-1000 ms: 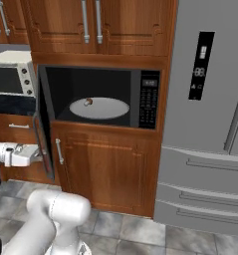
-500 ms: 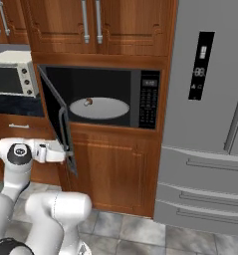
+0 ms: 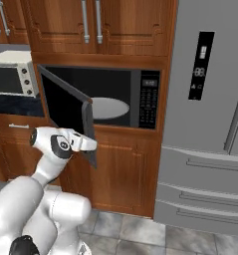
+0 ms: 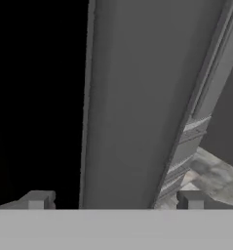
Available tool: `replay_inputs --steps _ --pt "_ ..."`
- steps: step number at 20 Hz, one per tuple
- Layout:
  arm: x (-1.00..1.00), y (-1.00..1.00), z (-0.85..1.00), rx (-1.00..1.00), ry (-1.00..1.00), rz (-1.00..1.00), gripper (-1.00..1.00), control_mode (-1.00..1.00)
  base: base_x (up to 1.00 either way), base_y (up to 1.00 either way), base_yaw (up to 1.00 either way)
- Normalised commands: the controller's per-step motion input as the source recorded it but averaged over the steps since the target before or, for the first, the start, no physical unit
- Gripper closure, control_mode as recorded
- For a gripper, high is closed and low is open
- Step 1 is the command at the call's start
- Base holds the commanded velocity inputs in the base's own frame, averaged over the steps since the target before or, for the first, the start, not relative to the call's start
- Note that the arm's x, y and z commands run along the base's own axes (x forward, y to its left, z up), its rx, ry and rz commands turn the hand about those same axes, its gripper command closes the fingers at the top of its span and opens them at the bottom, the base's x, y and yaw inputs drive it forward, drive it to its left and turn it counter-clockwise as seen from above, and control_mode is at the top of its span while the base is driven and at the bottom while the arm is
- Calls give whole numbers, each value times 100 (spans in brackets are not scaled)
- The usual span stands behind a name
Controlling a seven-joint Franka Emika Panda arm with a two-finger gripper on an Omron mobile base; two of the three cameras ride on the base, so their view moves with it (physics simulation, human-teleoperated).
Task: Close the microwave door.
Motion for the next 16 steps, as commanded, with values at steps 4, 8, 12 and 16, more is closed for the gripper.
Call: replay_inputs --steps 4,8,12,16 --pt "72 -41 15 9 8 15 -100 -100 0 0 0" --pt "76 -38 20 5 16 16 -100 -100 0 0 0" --pt "58 -17 33 1 15 10 -100 -100 0 0 0" --pt "46 -4 41 0 13 2 -100 -100 0 0 0"
